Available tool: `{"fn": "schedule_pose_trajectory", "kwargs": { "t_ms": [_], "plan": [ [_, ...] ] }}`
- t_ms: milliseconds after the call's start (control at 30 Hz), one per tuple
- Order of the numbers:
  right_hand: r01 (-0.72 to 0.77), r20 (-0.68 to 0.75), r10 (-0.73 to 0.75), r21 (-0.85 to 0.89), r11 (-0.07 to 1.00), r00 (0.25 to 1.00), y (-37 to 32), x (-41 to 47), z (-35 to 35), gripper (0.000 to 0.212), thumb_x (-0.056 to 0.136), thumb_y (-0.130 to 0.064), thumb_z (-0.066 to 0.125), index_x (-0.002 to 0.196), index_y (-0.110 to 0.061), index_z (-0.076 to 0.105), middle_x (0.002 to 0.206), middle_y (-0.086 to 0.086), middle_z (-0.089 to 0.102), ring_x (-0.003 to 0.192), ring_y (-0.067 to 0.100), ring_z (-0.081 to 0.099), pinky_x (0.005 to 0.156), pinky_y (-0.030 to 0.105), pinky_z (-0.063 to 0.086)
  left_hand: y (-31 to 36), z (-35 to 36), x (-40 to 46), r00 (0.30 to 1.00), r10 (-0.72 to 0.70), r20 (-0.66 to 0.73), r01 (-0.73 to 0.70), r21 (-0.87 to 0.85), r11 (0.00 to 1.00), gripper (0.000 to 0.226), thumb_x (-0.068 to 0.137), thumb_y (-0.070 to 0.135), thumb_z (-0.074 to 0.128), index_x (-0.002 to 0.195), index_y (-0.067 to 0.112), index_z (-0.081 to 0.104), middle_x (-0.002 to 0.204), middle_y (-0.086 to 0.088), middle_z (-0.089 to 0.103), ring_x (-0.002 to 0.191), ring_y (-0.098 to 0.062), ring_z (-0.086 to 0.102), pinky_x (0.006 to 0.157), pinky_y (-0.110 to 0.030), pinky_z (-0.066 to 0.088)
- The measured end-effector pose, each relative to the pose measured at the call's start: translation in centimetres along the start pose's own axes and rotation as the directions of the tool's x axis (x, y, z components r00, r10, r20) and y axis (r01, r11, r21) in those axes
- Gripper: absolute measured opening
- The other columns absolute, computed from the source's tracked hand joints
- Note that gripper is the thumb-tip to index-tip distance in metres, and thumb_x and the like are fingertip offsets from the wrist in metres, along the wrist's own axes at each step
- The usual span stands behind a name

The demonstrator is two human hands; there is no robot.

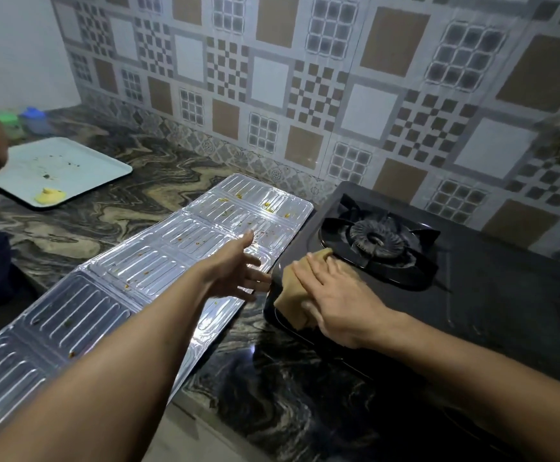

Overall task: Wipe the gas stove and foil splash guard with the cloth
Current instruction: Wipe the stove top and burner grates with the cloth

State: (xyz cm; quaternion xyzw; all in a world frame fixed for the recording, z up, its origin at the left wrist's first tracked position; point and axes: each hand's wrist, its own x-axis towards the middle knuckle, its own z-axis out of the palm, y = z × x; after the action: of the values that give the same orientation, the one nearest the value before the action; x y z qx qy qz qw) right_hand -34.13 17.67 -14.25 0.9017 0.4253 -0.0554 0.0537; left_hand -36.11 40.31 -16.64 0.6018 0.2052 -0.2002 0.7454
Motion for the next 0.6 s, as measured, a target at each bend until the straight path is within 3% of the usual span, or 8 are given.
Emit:
{"fn": "schedule_pose_trajectory", "kwargs": {
  "t_ms": [67, 133, 233, 300, 467, 600],
  "plan": [
    [0.039, -0.007, -0.039, 0.033, 0.999, 0.999, -0.5, 2.6, -0.7, 0.064, 0.098, -0.043, 0.032, 0.153, -0.019, 0.009, 0.162, 0.014, 0.005, 0.147, 0.039, 0.007, 0.121, 0.044, 0.006, 0.0, -0.3, 0.5, 1.0, -0.011, -0.005, 0.011, 0.019, 1.0, 0.091, 0.091, 0.072, 0.017, 0.143, -0.002, 0.031, 0.121, -0.024, 0.06, 0.111, -0.035, 0.06, 0.097, -0.052, 0.043],
    [0.07, -0.003, -0.07, 0.044, 0.997, 0.998, -0.4, 5.7, -1.7, 0.052, 0.097, -0.045, 0.032, 0.142, -0.018, 0.032, 0.154, 0.016, 0.027, 0.142, 0.041, 0.022, 0.118, 0.049, 0.015, 0.2, -0.4, 0.7, 1.0, -0.016, -0.016, 0.017, 0.055, 0.998, 0.093, 0.09, 0.073, 0.015, 0.137, -0.003, 0.042, 0.107, -0.02, 0.062, 0.098, -0.031, 0.062, 0.089, -0.047, 0.046],
    [0.059, 0.102, -0.067, 0.079, 0.995, 0.992, 0.0, 9.0, -4.3, 0.041, 0.098, -0.047, 0.037, 0.113, -0.015, 0.058, 0.117, 0.014, 0.057, 0.12, 0.033, 0.048, 0.099, 0.042, 0.039, 0.6, -0.1, 0.7, 0.999, -0.003, -0.046, 0.009, 0.127, 0.992, 0.085, 0.091, 0.071, 0.011, 0.118, 0.004, 0.057, 0.093, -0.018, 0.062, 0.088, -0.029, 0.061, 0.081, -0.042, 0.047],
    [0.061, 0.209, -0.074, 0.069, 0.996, 0.975, 0.3, 10.5, -6.1, 0.04, 0.098, -0.046, 0.041, 0.106, -0.013, 0.063, 0.1, 0.008, 0.062, 0.101, 0.028, 0.058, 0.084, 0.035, 0.043, 0.9, 0.3, 0.5, 0.997, -0.001, -0.078, 0.013, 0.147, 0.989, 0.078, 0.093, 0.068, 0.011, 0.111, 0.007, 0.057, 0.087, -0.017, 0.064, 0.085, -0.03, 0.063, 0.081, -0.04, 0.046],
    [0.07, 0.392, -0.063, -0.003, 0.998, 0.918, 3.7, 14.5, -8.9, 0.037, 0.094, -0.046, 0.054, 0.098, -0.012, 0.068, 0.087, 0.002, 0.065, 0.086, 0.025, 0.062, 0.081, 0.039, 0.052, 1.3, 1.2, 1.2, 0.979, 0.03, -0.2, 0.008, 0.187, 0.982, 0.076, 0.096, 0.064, 0.018, 0.133, 0.001, 0.043, 0.089, -0.019, 0.067, 0.079, -0.032, 0.065, 0.077, -0.041, 0.048],
    [0.096, 0.466, -0.027, -0.126, 0.987, 0.884, 5.8, 17.7, -10.6, 0.037, 0.09, -0.04, 0.063, 0.113, -0.011, 0.068, 0.098, 0.0, 0.064, 0.089, 0.017, 0.055, 0.074, 0.029, 0.042, 1.9, 2.3, 2.5, 0.955, 0.096, -0.279, 0.0, 0.325, 0.946, 0.082, 0.094, 0.067, 0.019, 0.136, 0.002, 0.044, 0.111, -0.02, 0.064, 0.089, -0.029, 0.062, 0.084, -0.043, 0.046]
  ]
}}
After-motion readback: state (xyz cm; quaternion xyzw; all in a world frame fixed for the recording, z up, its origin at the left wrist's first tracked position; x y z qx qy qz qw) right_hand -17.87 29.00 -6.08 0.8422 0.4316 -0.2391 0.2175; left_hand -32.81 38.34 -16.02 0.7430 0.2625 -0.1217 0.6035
